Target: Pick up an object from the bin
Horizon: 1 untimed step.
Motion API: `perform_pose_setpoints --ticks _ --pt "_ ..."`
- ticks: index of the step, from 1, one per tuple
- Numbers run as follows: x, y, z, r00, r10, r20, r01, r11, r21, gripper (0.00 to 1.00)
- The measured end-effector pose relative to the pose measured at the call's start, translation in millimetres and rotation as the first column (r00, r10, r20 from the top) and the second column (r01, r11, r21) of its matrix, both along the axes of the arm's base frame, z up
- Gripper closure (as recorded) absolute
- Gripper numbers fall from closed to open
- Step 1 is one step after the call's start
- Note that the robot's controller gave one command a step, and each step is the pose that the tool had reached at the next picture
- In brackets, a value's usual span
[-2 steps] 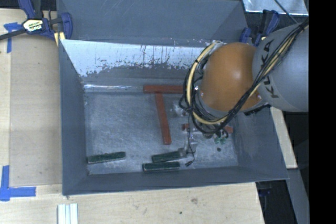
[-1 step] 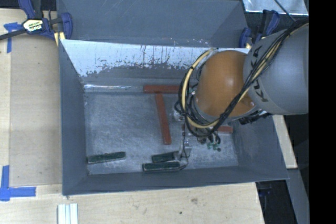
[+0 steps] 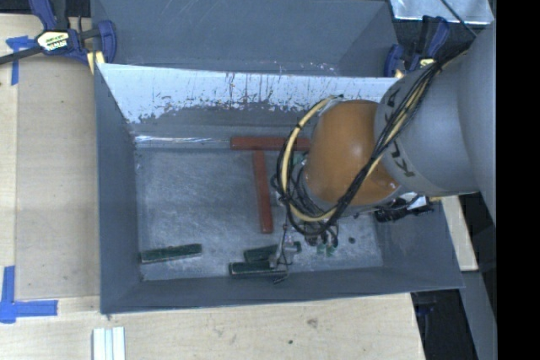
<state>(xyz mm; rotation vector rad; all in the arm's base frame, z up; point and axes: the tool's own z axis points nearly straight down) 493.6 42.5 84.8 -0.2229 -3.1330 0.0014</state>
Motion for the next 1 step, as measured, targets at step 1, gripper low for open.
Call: perform_pose_setpoints --ticks 1 --pt "-0.6 5.8 -1.3 0.999 0.053 0.001 -0.053 0.999 -0.001 0.0"
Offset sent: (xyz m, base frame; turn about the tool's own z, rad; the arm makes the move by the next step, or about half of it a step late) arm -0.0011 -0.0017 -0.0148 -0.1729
